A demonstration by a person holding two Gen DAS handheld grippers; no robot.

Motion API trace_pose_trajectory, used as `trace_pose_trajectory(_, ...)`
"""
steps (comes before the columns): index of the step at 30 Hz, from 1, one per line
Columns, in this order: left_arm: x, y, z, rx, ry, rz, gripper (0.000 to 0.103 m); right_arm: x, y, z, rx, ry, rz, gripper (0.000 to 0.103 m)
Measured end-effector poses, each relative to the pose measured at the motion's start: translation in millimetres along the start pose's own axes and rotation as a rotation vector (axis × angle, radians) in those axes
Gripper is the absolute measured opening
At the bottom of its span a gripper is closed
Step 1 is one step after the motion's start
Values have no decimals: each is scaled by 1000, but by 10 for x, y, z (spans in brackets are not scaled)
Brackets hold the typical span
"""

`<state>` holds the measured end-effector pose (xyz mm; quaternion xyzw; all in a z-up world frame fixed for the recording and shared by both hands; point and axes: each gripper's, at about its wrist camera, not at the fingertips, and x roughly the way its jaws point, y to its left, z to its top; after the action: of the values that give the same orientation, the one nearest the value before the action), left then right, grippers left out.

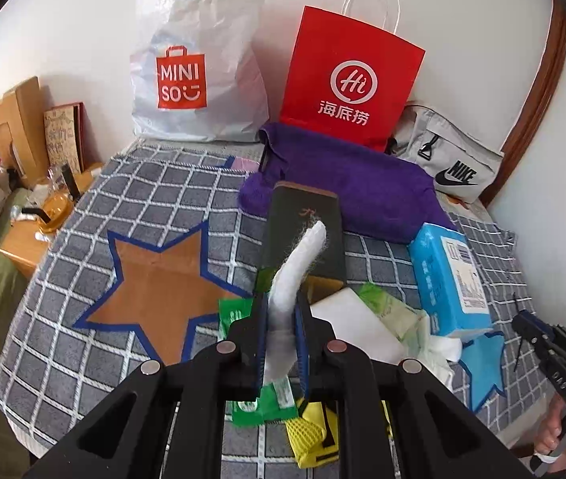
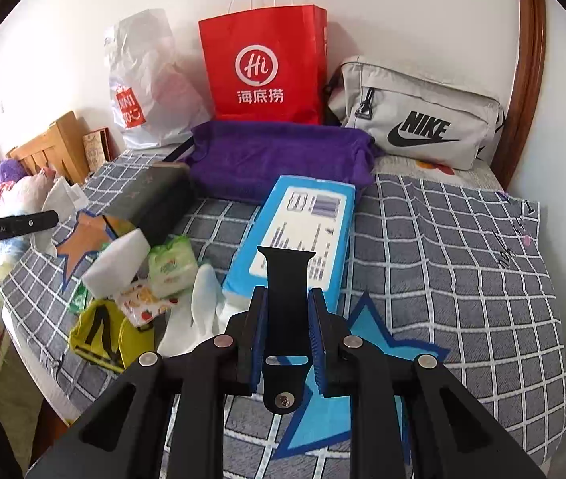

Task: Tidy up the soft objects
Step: 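Carry the white cloth with the left gripper over the purple towel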

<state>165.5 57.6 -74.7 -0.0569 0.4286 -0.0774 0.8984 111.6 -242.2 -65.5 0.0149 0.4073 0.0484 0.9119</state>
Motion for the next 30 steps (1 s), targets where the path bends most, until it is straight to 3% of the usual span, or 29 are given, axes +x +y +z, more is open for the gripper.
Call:
trace_pose_trajectory(16, 371, -208, 692, 12, 3, -11, 13, 291, -135, 854, 31, -61, 5, 20)
trace_pose_trajectory(30, 999, -260, 1224, -1, 56, -1, 13, 905, -278, 1423, 26, -54, 27, 20)
